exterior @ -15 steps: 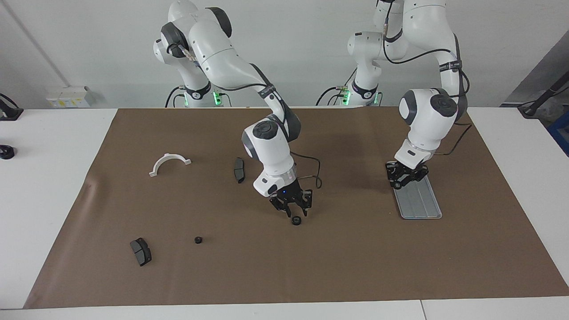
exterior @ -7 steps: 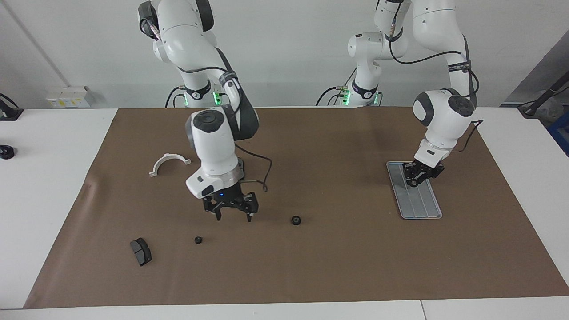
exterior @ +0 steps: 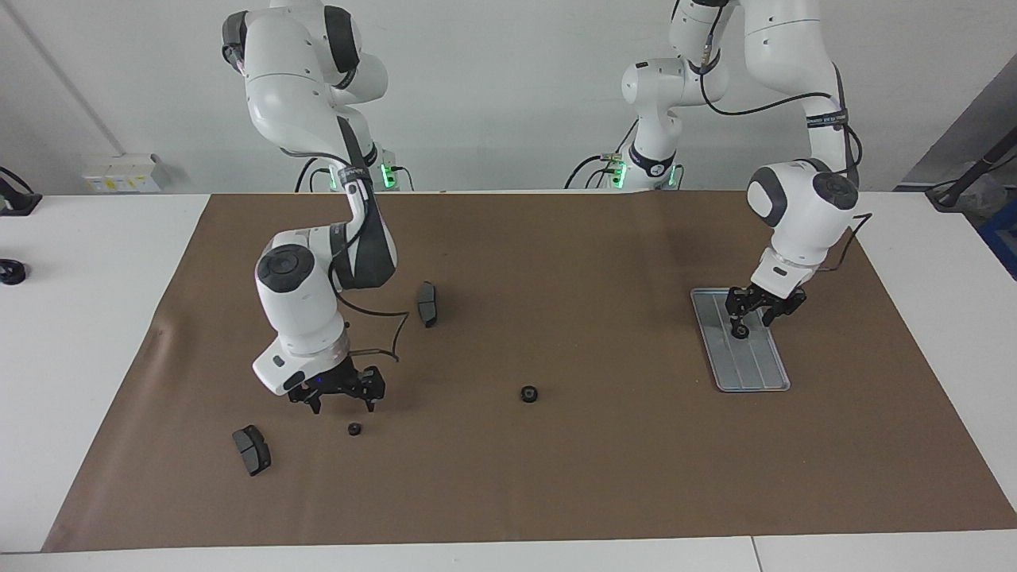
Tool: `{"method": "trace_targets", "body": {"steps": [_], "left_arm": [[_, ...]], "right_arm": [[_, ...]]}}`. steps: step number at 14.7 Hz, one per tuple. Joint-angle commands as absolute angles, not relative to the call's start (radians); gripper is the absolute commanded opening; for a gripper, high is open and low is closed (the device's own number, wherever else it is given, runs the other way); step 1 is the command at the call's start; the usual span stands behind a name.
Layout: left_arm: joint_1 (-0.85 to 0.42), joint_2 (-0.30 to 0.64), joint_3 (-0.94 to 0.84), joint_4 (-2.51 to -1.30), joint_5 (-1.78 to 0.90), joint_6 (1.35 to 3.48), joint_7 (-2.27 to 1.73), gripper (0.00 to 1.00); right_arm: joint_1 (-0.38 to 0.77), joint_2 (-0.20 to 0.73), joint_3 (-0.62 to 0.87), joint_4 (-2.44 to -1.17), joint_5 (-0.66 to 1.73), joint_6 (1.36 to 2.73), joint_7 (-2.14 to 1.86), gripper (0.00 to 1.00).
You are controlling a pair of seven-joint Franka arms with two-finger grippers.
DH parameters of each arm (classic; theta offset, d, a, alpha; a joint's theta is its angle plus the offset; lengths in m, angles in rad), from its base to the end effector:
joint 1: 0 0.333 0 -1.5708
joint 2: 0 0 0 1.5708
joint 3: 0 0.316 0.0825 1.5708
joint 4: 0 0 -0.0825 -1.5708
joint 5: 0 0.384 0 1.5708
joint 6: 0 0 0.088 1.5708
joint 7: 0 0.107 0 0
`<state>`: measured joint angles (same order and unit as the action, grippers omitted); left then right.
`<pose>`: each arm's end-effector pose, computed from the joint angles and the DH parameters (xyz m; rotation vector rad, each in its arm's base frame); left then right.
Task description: Pick bearing gear from pile to tray
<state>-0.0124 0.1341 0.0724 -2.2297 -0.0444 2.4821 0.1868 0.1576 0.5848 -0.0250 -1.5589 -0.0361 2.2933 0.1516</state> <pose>0.5513 0.0330 0.3238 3.1276 -0.1480 0.1885 0.7071 0.0963 0.3196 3.1117 0.0125 0.2403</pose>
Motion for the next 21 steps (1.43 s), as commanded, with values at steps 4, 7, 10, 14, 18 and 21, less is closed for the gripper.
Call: {"method": "trace_targets", "body": {"steps": [4, 7, 10, 14, 18, 21], "left_arm": [[-0.104, 0.161, 0.055, -2.011, -0.043, 2.307, 0.193, 1.00], [-0.204, 0.184, 0.057, -1.956, -0.037, 2.325, 0.120, 1.00], [-0.316, 0.231, 0.055, -1.872, -0.035, 2.333, -0.007, 1.00], [-0.442, 0.362, 0.057, -1.708, -0.037, 2.333, -0.214, 1.00], [-0.506, 0.518, 0.058, -1.514, -0.037, 2.333, -0.340, 1.00], [-0.546, 0.587, 0.063, -1.474, -0.035, 2.382, -0.391, 1.00]], "right_arm": [[0.137, 0.635, -0.009, -1.543, -0.041, 2.355, 0.127, 0.93], [0.137, 0.643, -0.009, -1.545, -0.026, 2.405, 0.137, 0.62], [0.137, 0.643, -0.009, -1.545, -0.021, 2.411, 0.137, 0.45], [0.140, 0.643, -0.009, -1.558, -0.020, 2.430, 0.140, 0.45], [0.144, 0.655, -0.009, -1.562, -0.021, 2.454, 0.159, 0.45], [0.143, 0.653, -0.009, -1.560, -0.021, 2.447, 0.160, 0.37]]}}
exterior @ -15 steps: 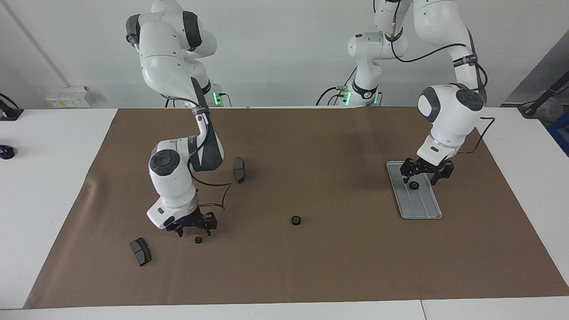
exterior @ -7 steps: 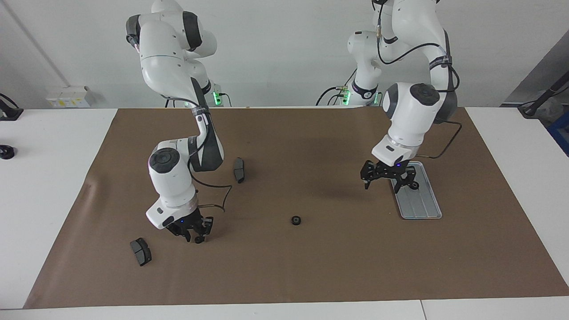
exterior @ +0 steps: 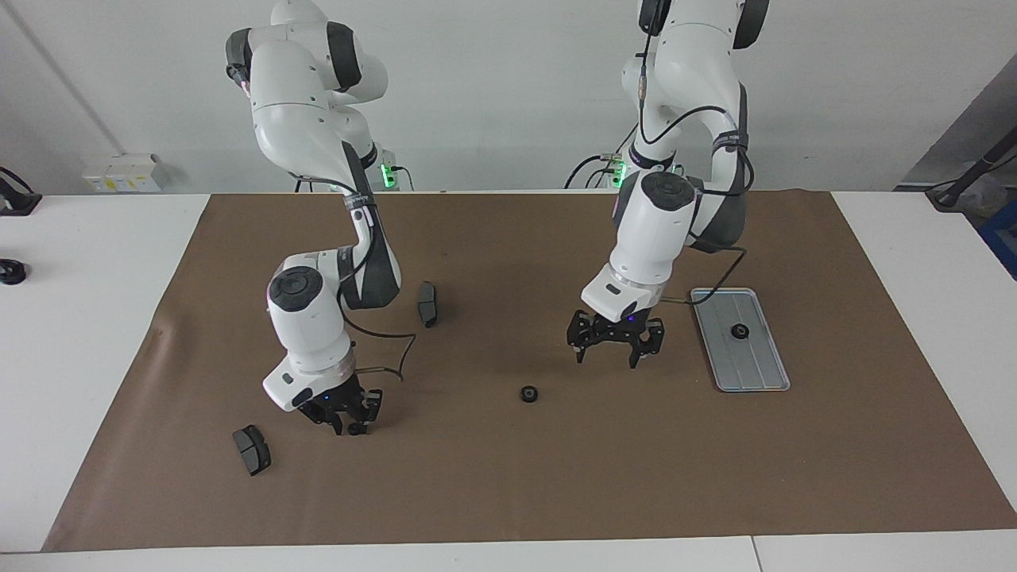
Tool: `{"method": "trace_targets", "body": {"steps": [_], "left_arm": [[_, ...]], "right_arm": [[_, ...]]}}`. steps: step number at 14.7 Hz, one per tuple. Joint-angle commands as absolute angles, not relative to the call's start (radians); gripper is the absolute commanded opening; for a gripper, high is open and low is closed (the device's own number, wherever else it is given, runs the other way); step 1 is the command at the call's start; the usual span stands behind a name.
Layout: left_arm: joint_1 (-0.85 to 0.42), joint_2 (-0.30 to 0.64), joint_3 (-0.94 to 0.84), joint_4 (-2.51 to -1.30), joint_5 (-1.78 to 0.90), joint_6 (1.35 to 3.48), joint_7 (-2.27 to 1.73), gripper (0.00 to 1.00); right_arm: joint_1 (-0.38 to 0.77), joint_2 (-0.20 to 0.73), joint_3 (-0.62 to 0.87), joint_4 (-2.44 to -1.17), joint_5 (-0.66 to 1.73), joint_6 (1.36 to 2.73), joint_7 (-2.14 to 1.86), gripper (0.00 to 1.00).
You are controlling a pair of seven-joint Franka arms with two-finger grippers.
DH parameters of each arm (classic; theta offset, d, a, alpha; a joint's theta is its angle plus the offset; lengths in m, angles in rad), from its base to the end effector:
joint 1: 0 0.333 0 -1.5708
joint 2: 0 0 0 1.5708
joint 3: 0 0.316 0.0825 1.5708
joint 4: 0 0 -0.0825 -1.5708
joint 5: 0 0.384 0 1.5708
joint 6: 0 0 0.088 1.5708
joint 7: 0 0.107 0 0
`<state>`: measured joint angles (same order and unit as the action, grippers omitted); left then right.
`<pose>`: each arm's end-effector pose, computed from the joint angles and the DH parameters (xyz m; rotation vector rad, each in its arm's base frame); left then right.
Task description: Pick bearing gear from pile to tray
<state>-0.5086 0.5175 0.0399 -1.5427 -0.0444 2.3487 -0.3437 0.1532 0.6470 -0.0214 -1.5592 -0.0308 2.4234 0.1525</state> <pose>0.6404 -0.3303 0.3818 2.9826 -0.1590 0.3891 0.7167 0.0975 0.2885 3.1187 0.0094 0.3445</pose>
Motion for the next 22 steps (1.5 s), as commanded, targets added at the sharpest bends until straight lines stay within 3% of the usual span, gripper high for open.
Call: {"method": "trace_targets", "body": {"steps": [1, 2, 3, 9, 11, 16, 17, 19, 20, 22], "left_arm": [[-0.548, 0.592, 0.061, -1.474, -0.038, 2.405, -0.396, 1.00], [-0.549, 0.595, 0.060, -1.476, -0.043, 2.408, -0.397, 1.00], [-0.551, 0.597, 0.057, -1.479, -0.044, 2.420, -0.399, 1.00], [-0.569, 0.600, 0.057, -1.526, -0.048, 2.510, -0.408, 1.00], [-0.618, 0.676, 0.069, -1.508, -0.034, 2.511, -0.480, 1.00], [-0.623, 0.678, 0.069, -1.516, -0.028, 2.545, -0.511, 1.00], [-0.623, 0.678, 0.068, -1.516, -0.029, 2.545, -0.517, 0.97], [-0.623, 0.678, 0.067, -1.516, -0.028, 2.545, -0.540, 0.76], [-0.623, 0.678, 0.069, -1.519, -0.026, 2.545, -0.541, 0.71], [-0.626, 0.676, 0.069, -1.537, -0.025, 2.543, -0.545, 0.70]], "right_arm": [[0.143, 0.655, -0.009, -1.560, -0.021, 2.447, 0.160, 0.26], [0.143, 0.655, -0.009, -1.560, -0.021, 2.448, 0.160, 0.07], [0.144, 0.655, -0.008, -1.560, -0.021, 2.448, 0.161, 0.00], [0.140, 0.623, -0.005, -1.533, -0.018, 2.373, 0.202, 0.00], [0.144, 0.572, -0.009, -1.534, -0.021, 2.314, 0.238, 0.00], [0.137, 0.437, -0.009, -1.545, -0.012, 2.149, 0.248, 0.00], [0.138, 0.416, -0.009, -1.546, -0.008, 2.117, 0.276, 0.00], [0.140, 0.396, -0.008, -1.546, 0.002, 2.092, 0.290, 0.00], [0.138, 0.396, -0.008, -1.548, 0.002, 2.094, 0.288, 0.00], [0.138, 0.396, -0.008, -1.548, 0.002, 2.095, 0.288, 0.00]]}}
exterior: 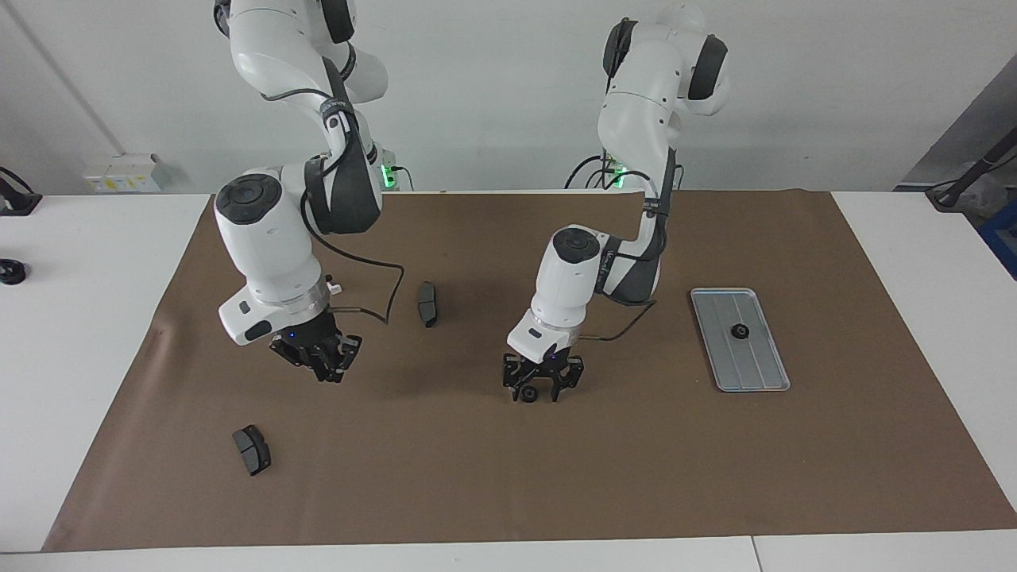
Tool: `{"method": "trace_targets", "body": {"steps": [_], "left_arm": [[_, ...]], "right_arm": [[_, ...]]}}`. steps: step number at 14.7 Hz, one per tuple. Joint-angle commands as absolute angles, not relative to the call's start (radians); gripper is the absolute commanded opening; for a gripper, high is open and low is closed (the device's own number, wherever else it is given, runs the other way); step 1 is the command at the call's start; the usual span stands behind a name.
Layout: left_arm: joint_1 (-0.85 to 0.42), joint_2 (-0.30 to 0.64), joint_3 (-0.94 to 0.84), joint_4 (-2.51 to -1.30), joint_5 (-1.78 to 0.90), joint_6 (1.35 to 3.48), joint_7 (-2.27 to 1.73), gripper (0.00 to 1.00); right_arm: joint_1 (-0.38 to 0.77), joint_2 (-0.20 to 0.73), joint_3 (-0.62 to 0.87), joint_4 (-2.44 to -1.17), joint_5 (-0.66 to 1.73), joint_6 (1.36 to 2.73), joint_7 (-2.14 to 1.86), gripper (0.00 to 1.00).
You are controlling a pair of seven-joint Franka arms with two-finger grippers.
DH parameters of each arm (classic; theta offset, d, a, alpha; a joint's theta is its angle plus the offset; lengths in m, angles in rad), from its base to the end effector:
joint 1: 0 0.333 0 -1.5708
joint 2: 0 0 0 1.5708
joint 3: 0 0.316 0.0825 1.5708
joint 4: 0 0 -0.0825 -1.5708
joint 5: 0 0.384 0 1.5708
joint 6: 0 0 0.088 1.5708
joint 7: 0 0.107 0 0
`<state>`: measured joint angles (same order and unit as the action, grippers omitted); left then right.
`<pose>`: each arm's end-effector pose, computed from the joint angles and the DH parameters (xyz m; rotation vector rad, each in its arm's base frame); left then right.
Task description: Pick bearing gear from pile to tray
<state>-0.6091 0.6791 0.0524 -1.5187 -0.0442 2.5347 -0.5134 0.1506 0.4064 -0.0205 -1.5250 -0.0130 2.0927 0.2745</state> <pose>0.6250 -0.3971 0.2972 2.9378 -0.0419 0.4309 0.6871 0.0913 0.4409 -3.1110 0.2127 -0.2532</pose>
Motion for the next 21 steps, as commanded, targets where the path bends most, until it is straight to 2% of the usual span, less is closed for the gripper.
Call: {"method": "trace_targets", "body": {"steps": [1, 2, 3, 7, 8, 10, 12, 14, 18, 21], "left_arm": [[-0.626, 0.676, 0.069, -1.537, -0.025, 2.542, -0.545, 0.70], [-0.626, 0.675, 0.069, -1.537, -0.025, 2.542, -0.549, 0.70], [-0.626, 0.675, 0.069, -1.537, -0.025, 2.540, -0.552, 0.64], [-0.626, 0.673, 0.069, -1.539, -0.025, 2.537, -0.569, 0.20], [-0.626, 0.673, 0.069, -1.539, -0.025, 2.536, -0.572, 0.14], [-0.624, 0.672, 0.069, -1.539, -0.025, 2.531, -0.572, 0.12], [-0.621, 0.661, 0.071, -1.543, -0.023, 2.520, -0.571, 0.03], [-0.609, 0.621, 0.072, -1.557, -0.017, 2.465, -0.566, 0.00], [-0.600, 0.560, 0.120, -1.611, -0.017, 2.431, -0.561, 0.00], [-0.554, 0.499, 0.143, -1.669, -0.017, 2.430, -0.513, 0.00]], "right_arm": [[0.138, 0.396, -0.008, -1.548, 0.002, 2.095, 0.288, 0.00], [0.138, 0.396, -0.008, -1.548, 0.003, 2.097, 0.290, 0.00], [0.138, 0.397, -0.008, -1.548, 0.009, 2.098, 0.290, 0.00], [0.140, 0.397, -0.008, -1.548, 0.021, 2.103, 0.290, 0.00], [0.140, 0.397, -0.008, -1.548, 0.021, 2.103, 0.290, 0.00], [0.138, 0.397, -0.008, -1.548, 0.021, 2.106, 0.290, 0.00], [0.140, 0.397, -0.008, -1.548, 0.021, 2.106, 0.290, 0.00], [0.138, 0.397, -0.008, -1.546, 0.021, 2.106, 0.290, 0.00], [0.156, 0.396, 0.011, -1.539, 0.021, 2.106, 0.363, 0.00], [0.246, 0.400, 0.041, -1.540, 0.020, 2.152, 0.544, 0.00]]}}
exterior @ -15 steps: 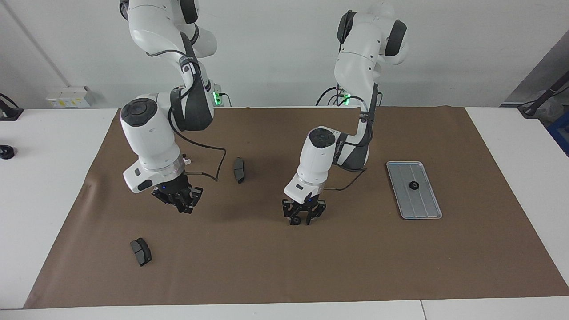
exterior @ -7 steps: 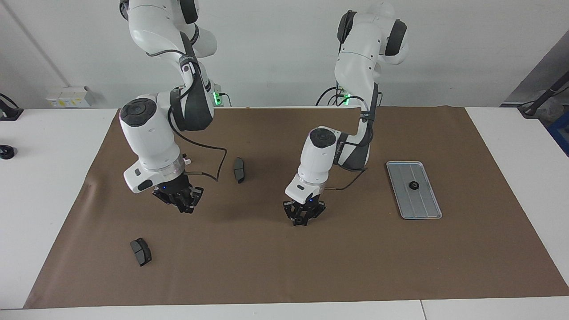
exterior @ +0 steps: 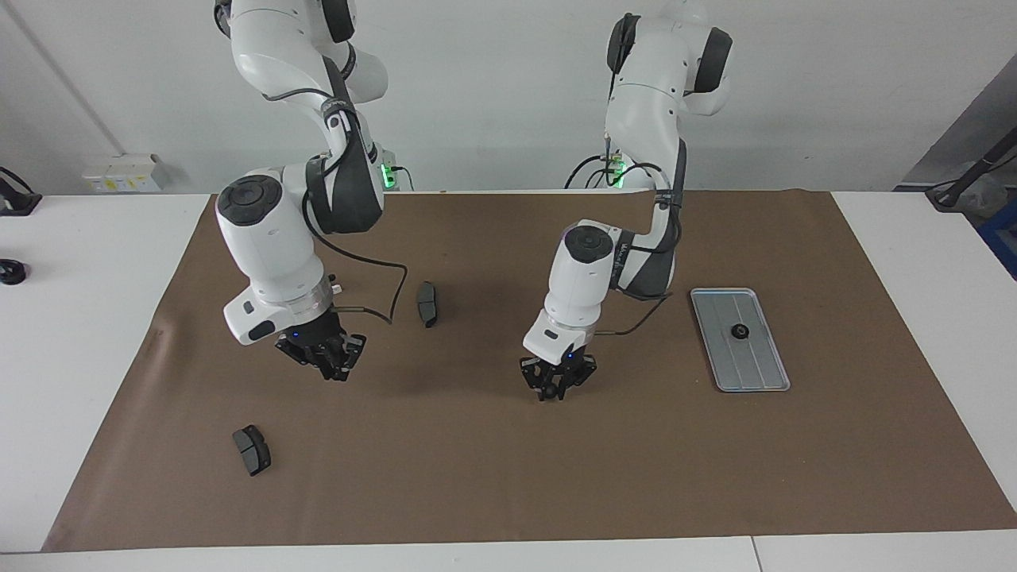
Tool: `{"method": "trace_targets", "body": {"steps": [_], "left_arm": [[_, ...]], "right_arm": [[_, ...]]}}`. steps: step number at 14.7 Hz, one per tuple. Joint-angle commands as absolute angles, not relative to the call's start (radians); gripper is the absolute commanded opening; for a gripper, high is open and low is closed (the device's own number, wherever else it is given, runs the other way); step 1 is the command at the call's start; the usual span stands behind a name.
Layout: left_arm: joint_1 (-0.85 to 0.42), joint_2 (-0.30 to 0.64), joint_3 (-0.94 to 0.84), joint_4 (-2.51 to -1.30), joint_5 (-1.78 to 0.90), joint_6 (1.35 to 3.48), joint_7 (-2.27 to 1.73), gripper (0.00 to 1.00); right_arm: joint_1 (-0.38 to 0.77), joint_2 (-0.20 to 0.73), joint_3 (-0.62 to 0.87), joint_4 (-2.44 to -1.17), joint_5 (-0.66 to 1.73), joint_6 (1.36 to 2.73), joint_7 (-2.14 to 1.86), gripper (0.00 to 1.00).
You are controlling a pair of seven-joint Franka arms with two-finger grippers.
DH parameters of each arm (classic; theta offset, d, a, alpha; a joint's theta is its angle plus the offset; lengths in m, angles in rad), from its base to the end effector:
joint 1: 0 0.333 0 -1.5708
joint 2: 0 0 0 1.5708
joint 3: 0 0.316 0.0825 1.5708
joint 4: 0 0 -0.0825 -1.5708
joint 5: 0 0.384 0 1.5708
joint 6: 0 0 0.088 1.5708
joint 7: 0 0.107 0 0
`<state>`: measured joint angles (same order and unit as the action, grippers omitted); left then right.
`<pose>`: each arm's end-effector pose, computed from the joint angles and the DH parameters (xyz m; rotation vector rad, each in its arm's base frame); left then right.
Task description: Pick bearing gear from pile to tray
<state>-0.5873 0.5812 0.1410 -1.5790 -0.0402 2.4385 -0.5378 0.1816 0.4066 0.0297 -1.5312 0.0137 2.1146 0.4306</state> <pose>0.6436 -0.3262 0.3315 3.0152 0.1275 0.4116 0.6793 0.1433 0.4401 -3.0334 0.3486 -0.2455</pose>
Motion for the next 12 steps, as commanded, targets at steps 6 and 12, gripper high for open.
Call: {"method": "trace_targets", "body": {"steps": [6, 12], "left_arm": [[-0.410, 0.292, 0.140, -1.879, -0.020, 2.421, -0.258, 0.00], [-0.246, 0.238, 0.132, -1.982, -0.060, 2.425, 0.018, 0.00]], "right_arm": [[0.472, 0.506, 0.038, -1.537, 0.002, 2.321, 0.805, 0.00], [0.526, 0.666, 0.037, -1.506, -0.113, 2.523, 0.931, 0.00]]}}
